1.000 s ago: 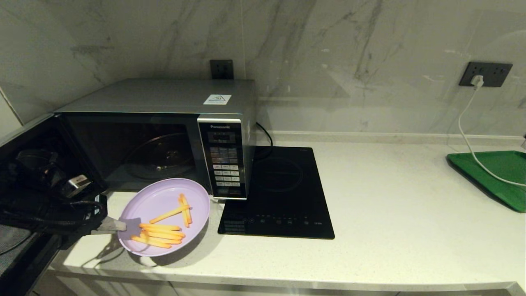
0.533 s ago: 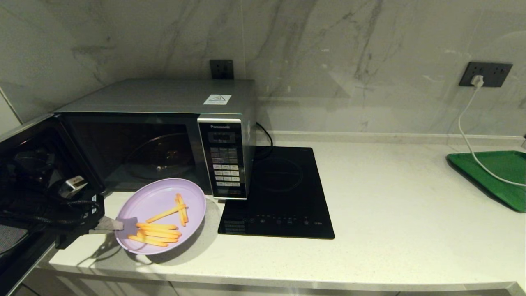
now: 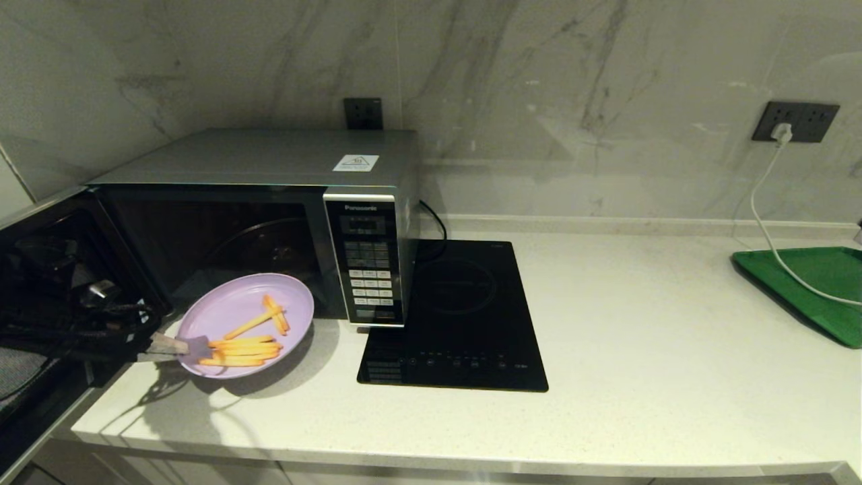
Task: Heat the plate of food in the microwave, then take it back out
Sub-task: Put the plate in the microwave oven
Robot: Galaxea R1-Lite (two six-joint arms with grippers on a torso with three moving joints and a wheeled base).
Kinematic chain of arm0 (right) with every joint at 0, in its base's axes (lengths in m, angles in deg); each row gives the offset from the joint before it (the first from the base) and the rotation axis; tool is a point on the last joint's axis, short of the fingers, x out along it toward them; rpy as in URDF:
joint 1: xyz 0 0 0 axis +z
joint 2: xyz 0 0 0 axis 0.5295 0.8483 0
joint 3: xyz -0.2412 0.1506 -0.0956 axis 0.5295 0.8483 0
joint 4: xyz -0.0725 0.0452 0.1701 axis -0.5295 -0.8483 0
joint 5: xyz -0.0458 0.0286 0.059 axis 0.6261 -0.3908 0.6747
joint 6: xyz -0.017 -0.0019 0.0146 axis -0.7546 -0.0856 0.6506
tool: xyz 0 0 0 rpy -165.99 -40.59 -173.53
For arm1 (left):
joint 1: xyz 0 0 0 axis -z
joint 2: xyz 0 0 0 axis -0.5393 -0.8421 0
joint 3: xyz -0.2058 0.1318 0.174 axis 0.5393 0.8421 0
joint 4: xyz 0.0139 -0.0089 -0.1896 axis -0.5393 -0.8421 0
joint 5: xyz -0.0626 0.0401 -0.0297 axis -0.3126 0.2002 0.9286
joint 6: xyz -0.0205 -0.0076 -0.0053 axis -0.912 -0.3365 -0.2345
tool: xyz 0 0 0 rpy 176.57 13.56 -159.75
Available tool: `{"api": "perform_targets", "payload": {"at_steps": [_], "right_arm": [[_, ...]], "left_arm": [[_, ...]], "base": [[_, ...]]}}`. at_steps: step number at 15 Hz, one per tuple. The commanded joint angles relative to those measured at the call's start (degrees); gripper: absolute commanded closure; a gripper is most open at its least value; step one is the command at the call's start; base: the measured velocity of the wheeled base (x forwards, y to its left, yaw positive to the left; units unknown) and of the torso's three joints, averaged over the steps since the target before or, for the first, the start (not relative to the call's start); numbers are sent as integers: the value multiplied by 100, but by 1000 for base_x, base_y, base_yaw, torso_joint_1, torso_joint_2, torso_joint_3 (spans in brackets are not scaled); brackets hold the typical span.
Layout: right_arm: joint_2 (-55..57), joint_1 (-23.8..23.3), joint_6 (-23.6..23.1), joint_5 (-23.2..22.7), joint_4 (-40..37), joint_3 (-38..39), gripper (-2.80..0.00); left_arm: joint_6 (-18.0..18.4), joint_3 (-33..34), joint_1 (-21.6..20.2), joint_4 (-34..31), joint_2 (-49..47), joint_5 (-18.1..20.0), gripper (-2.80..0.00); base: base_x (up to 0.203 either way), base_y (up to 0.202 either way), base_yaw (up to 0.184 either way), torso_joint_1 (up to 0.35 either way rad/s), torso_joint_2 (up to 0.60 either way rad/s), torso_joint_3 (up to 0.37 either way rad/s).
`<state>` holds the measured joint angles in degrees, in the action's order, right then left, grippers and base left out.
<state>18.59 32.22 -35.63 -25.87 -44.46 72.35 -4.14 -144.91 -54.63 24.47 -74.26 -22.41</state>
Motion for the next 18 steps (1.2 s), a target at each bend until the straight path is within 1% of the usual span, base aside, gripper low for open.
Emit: {"api": "perform_targets", "payload": {"at_steps": [1, 3, 4, 9, 10, 12, 14, 18], "right_arm": [[9, 2, 2, -1, -2, -1, 0], [9, 2, 2, -1, -2, -1, 0], [9, 2, 2, -1, -2, -1, 0], [9, 2, 2, -1, -2, -1, 0], [9, 2, 2, -1, -2, -1, 0], [9, 2, 2, -1, -2, -1, 0], [9, 2, 2, -1, -2, -1, 0], [9, 2, 2, -1, -2, -1, 0]], "left_arm": [[-292, -285, -5, -13, -141, 15, 0], [-572, -464, 61, -13, -169, 15, 0], [-789, -566, 120, -13, -234, 15, 0], [-1683, -1035, 551, -13, -368, -30, 0], [-1898, -1178, 614, -13, -437, -90, 0], [-2312, -1409, 735, -13, -611, -444, 0], [-2562, -1577, 774, -13, -806, -745, 0], [-2728, -1862, 782, -29, -956, -797, 0]], "base": [[0, 0, 0, 0, 0, 0], [0, 0, 0, 0, 0, 0], [0, 0, 0, 0, 0, 0], [0, 0, 0, 0, 0, 0], [0, 0, 0, 0, 0, 0], [0, 0, 0, 0, 0, 0], [0, 0, 0, 0, 0, 0], [0, 0, 0, 0, 0, 0]]}}
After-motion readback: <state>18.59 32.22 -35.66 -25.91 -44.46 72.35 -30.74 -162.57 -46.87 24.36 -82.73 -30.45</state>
